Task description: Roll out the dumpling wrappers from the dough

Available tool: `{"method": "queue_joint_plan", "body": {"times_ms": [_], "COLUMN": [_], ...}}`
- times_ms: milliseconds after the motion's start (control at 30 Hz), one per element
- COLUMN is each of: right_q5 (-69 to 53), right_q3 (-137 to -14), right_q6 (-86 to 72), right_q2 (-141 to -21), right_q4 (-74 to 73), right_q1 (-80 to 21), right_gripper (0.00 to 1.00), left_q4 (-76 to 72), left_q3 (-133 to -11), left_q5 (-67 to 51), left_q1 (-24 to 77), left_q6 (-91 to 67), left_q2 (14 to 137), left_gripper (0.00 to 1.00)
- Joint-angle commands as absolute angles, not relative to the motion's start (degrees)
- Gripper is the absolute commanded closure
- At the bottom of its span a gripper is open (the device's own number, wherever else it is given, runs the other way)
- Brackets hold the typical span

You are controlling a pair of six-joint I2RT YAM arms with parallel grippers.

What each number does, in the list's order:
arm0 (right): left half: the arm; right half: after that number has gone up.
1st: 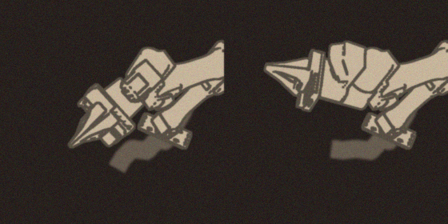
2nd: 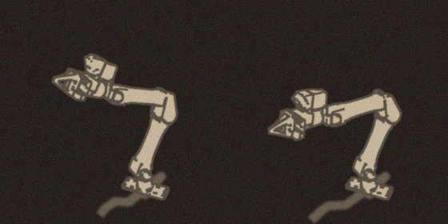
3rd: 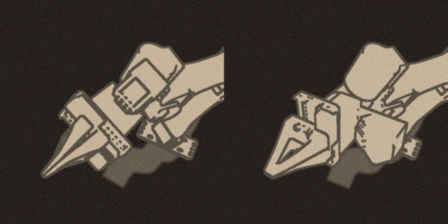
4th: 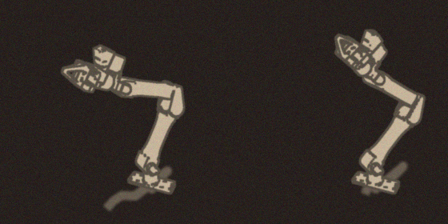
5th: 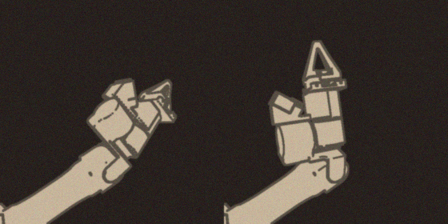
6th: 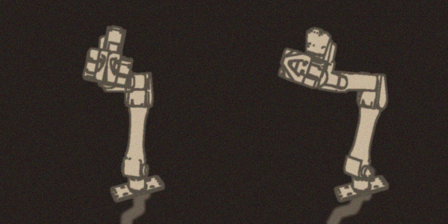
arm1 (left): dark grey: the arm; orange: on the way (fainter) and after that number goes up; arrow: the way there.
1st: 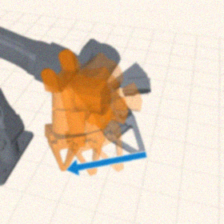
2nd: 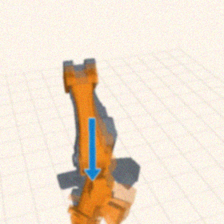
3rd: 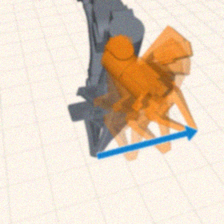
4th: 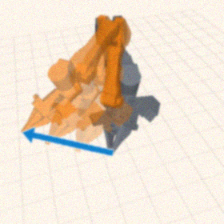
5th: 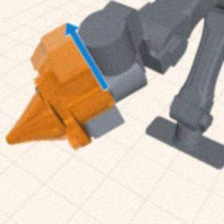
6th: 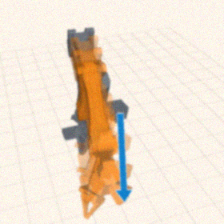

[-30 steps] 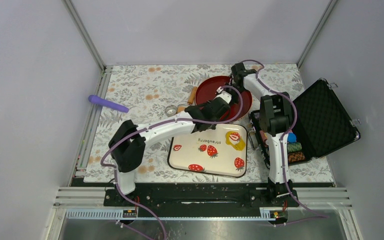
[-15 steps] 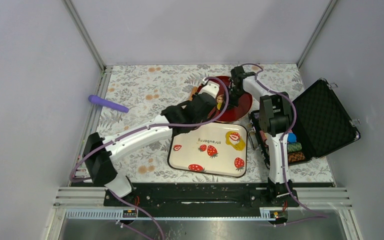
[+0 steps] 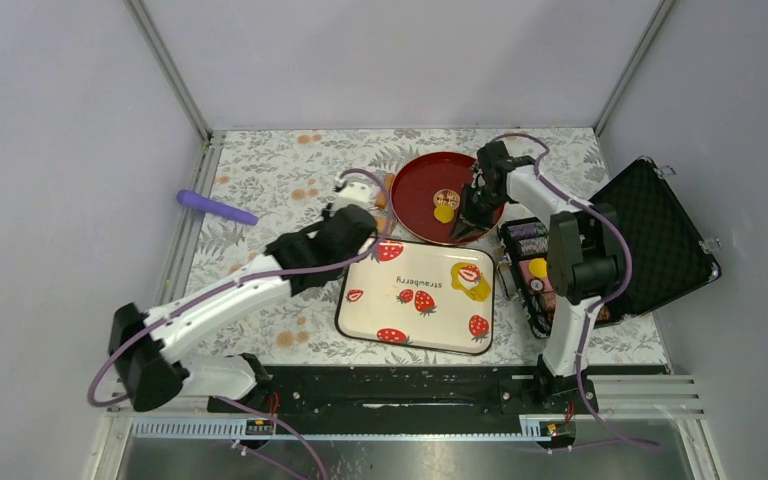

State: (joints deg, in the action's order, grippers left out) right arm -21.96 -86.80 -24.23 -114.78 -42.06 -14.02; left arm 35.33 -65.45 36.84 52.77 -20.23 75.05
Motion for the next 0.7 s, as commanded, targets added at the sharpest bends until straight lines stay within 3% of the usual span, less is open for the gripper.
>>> {"method": "queue_joint_plan", "body": {"times_ms": [0,100,300,500,667], "right_q5": [-21.66,-21.29,-20.66,-20.86,-21.42], "right_q3": [-81.29,-75.82,-65.93,-59.15,-55.84], "right_q6": [-22.63,-22.5,-22.32,-22.06,-21.54], "right_q2": [-104.77,-99.13,-88.01,-79.0,-74.79], "right_q4": [-43.1,-43.09,-42.65,-42.82,-43.67], "right_q1": [-13.81,-13.8,-13.63,-13.58,-13.45], "right_gripper": [0.72,0.7,0.47,0.27,0.19], "left_q4": [39.27,42.75,48.47,49.02,47.68], "left_q3": [-61.27,-58.07,-52.86,-49.1,-45.88], "left_q5": [41.57,42.29,41.71,39.86,37.16], "left_q1": [49.87,48.62,47.14,46.19,45.99], "left_q6": [-27.61,-31.55,-38.45,-41.97,-44.11], "left_q2": [65.75,60.71,56.21,60.02,63.4], "left_gripper": [1.0,1.0,1.0,1.0,1.0]}}
